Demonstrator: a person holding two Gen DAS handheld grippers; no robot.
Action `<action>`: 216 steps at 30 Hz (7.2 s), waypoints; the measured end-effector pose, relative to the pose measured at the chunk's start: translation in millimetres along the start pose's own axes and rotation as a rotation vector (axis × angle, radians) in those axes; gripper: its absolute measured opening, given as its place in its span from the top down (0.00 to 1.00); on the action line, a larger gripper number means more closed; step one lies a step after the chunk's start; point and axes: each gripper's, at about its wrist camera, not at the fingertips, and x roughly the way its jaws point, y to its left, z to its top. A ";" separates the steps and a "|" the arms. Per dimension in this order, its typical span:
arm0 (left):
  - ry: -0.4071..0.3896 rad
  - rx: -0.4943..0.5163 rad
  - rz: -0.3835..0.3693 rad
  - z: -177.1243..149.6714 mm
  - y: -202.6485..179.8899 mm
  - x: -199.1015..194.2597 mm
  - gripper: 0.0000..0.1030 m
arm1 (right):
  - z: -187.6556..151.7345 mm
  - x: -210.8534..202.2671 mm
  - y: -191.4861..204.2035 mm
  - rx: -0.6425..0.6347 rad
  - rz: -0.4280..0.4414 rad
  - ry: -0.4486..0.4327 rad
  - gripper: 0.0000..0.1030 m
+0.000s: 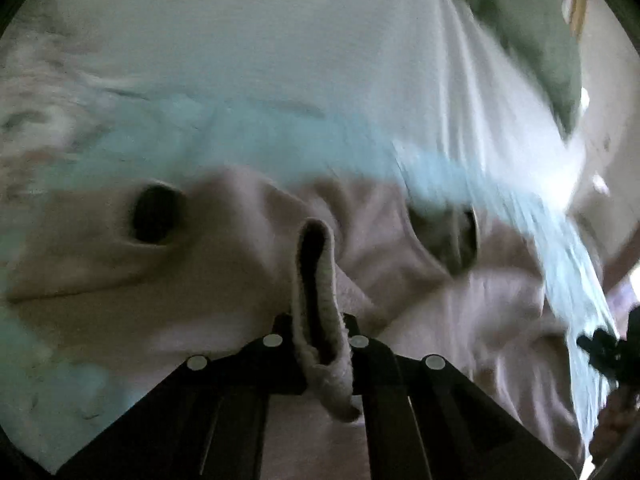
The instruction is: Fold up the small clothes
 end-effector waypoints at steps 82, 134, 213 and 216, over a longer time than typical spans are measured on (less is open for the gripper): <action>-0.155 -0.001 0.013 25.3 -16.0 -60.9 0.99 | -29.9 19.8 39.9 -0.158 -0.128 0.130 0.52; 0.129 0.014 0.286 -75.4 -3.2 26.3 0.39 | 52.1 18.9 54.2 -0.264 -0.192 -0.085 0.94; -0.051 -0.298 0.026 -96.7 57.8 -7.3 0.36 | 52.4 347.0 186.8 -0.477 0.130 0.498 0.28; -0.065 -0.317 0.001 -99.7 63.9 -6.6 0.36 | 34.3 390.8 195.7 -0.486 0.120 0.621 0.28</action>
